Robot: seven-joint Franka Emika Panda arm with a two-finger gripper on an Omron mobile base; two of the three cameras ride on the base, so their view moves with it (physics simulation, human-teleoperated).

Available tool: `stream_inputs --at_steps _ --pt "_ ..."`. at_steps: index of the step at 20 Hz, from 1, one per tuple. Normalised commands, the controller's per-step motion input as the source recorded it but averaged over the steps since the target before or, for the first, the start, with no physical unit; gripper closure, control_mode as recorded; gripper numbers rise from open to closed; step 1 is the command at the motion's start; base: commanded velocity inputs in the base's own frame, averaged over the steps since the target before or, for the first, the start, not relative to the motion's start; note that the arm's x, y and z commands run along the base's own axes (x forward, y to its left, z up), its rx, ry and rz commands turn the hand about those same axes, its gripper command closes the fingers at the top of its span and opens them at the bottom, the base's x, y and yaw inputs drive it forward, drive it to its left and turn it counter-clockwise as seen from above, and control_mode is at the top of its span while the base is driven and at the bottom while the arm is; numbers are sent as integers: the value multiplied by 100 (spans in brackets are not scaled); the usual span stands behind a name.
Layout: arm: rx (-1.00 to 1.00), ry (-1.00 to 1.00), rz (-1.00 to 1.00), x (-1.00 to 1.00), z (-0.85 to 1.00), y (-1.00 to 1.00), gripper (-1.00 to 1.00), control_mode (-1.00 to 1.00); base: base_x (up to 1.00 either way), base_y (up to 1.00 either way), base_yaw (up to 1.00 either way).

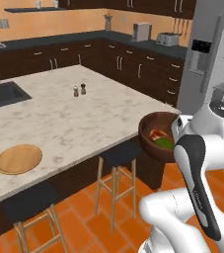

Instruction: Pick the chicken drumstick and lime from their plates and place them in the bowl. Then put the bowl in the fridge.

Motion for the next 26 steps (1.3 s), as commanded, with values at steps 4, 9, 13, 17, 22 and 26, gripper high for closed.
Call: stream_inputs --at_steps 4,9,13,17,22,26 --pt "0 0 0 0 0 0 100 100 0 -100 52" --pt "0 0 0 0 0 0 100 100 0 -100 49" --pt "0 0 0 0 0 0 100 100 -3 -100 31" --pt "0 0 0 0 0 0 100 100 0 -100 21" --pt "0 0 0 0 0 0 100 100 0 -100 8" --pt "0 0 0 0 0 0 100 100 1 -100 3"
